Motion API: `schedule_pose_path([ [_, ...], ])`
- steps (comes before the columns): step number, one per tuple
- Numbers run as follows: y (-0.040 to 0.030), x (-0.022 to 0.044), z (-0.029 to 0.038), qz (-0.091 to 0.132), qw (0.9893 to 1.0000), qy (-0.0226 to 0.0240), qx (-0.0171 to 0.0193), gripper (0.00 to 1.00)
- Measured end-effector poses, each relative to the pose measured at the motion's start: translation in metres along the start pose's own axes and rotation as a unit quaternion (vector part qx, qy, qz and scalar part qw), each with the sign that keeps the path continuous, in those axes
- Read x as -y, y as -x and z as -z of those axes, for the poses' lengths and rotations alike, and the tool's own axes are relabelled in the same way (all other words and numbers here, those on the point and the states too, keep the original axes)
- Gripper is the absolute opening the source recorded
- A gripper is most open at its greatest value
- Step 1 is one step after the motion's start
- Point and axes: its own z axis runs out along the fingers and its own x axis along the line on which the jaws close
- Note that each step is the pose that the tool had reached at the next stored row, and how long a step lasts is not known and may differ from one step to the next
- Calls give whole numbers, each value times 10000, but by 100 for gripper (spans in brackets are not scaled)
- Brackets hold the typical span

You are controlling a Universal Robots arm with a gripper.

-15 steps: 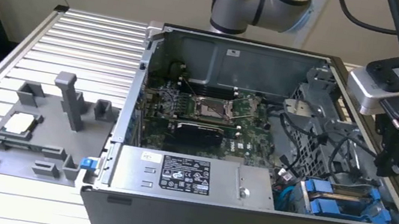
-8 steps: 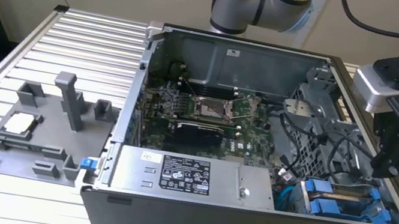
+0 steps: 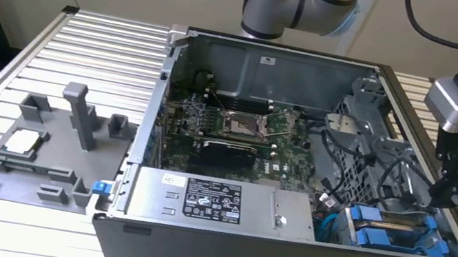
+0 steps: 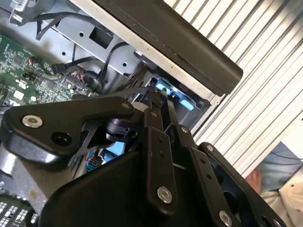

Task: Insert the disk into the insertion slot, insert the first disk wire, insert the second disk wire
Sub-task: 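Insert the first disk wire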

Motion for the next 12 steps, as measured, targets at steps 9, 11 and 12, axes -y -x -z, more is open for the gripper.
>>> schedule_pose_path([
  [9,20,2,-55,-310,9991,302,-25,19],
  [11,19,0,-64,-370,9986,387,-29,19],
  [12,20,-1,-69,-391,9983,428,-30,19],
])
